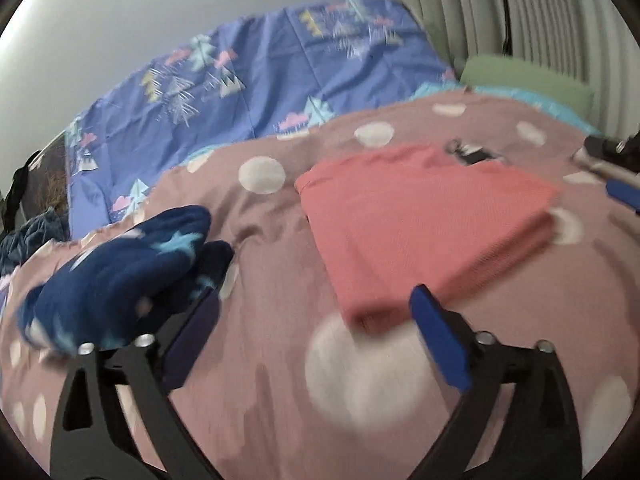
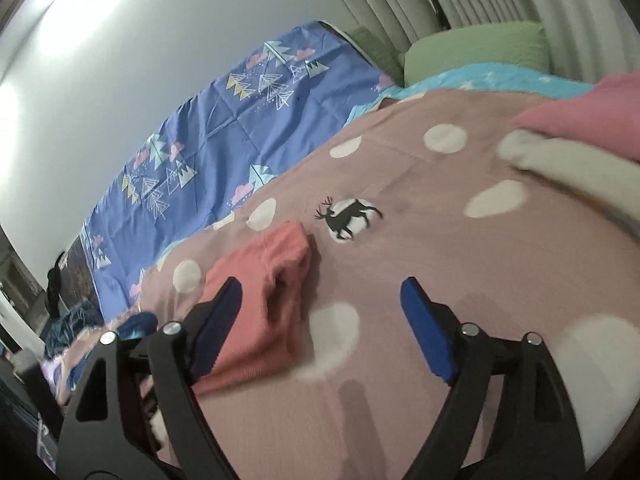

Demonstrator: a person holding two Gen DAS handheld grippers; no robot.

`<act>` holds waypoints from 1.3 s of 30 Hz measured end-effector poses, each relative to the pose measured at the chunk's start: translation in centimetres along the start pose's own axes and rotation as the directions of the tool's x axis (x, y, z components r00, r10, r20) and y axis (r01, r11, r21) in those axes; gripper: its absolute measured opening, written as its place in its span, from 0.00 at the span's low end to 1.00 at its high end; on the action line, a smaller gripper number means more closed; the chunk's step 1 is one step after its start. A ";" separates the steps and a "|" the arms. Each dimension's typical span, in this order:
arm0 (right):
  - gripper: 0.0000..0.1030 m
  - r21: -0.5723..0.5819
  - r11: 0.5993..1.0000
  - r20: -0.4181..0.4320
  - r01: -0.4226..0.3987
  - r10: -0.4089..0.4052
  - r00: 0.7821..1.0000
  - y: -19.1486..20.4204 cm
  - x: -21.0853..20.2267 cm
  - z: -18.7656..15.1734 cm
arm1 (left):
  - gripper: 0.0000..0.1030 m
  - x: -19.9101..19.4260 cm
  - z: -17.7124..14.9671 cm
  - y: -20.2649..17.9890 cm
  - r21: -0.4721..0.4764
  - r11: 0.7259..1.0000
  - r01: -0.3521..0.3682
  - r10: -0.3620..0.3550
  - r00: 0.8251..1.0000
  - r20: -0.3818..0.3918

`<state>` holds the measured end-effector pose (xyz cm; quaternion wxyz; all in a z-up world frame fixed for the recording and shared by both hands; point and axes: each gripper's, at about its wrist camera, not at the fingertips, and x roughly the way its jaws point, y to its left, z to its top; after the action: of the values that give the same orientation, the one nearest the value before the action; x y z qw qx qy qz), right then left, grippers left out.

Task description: Fold small clothes

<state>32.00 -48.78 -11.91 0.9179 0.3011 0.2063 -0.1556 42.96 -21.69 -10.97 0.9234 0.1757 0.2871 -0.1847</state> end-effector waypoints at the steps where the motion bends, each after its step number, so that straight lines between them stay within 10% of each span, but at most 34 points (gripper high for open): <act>1: 0.83 -0.032 0.999 -0.007 0.007 -0.007 1.000 0.4 -0.8 -0.2 | 0.98 -2.3 -0.9 -0.1 -0.014 1.000 0.004 -0.004 0.999 0.039; 8: 0.98 -0.324 0.942 0.056 0.091 -0.077 0.995 4.0 -12.2 -5.9 | 0.99 -14.2 -6.6 -0.6 -0.115 0.992 -0.049 0.065 0.988 0.142; 22: 0.98 -0.385 0.908 0.184 0.165 -0.100 0.978 8.3 -31.1 -11.8 | 0.99 -31.5 -11.3 -0.1 -0.238 0.971 -0.003 0.055 0.976 0.211; 39: 0.98 -0.454 0.882 0.181 0.125 -0.045 0.982 10.7 -38.8 -15.0 | 0.99 -40.4 -15.5 -1.4 -0.236 0.971 -0.048 0.101 0.970 0.219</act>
<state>-1.52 -25.01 0.63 0.9694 0.0499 0.1736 -0.1665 4.16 -6.59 0.77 0.9707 0.0563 0.1911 -0.1346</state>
